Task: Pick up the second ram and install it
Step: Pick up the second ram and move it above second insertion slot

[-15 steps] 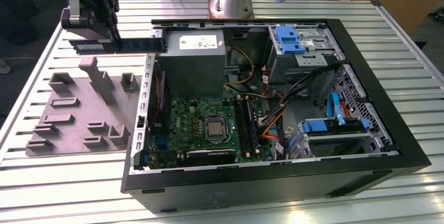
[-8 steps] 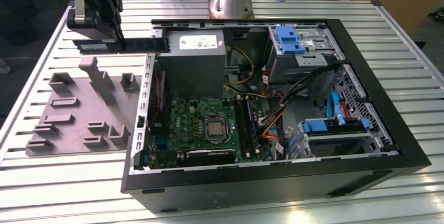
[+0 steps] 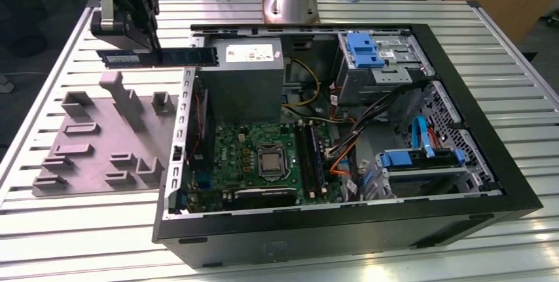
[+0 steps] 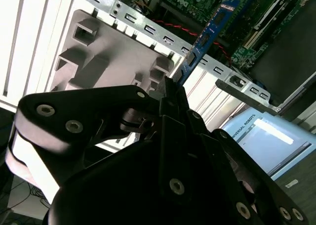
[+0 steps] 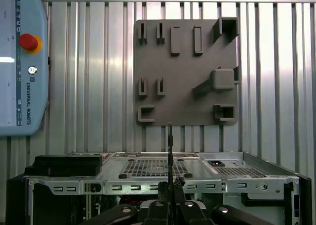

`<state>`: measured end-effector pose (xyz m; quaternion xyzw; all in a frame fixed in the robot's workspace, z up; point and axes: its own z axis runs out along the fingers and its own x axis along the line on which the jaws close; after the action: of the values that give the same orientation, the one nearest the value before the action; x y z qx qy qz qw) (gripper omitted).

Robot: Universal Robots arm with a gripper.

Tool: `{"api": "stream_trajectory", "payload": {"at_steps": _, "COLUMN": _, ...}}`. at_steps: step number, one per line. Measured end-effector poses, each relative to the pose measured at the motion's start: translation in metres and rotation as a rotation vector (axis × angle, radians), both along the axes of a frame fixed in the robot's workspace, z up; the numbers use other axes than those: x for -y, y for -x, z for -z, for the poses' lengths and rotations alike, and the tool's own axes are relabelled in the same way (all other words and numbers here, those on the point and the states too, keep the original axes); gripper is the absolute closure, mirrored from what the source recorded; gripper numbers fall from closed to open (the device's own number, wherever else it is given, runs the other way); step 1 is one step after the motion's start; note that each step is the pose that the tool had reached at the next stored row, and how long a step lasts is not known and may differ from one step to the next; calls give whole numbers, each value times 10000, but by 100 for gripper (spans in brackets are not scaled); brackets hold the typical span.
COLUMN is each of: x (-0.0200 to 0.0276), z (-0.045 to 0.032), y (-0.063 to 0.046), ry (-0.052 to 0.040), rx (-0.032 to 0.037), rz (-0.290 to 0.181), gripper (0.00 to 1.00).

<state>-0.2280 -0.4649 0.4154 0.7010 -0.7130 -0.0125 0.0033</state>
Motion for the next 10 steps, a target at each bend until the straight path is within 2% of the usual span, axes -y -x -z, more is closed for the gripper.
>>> {"api": "stream_trajectory", "payload": {"at_steps": 10, "x": 0, "z": 0, "y": -63, "ry": -1, "rx": 1, "rz": 0, "gripper": 86}}
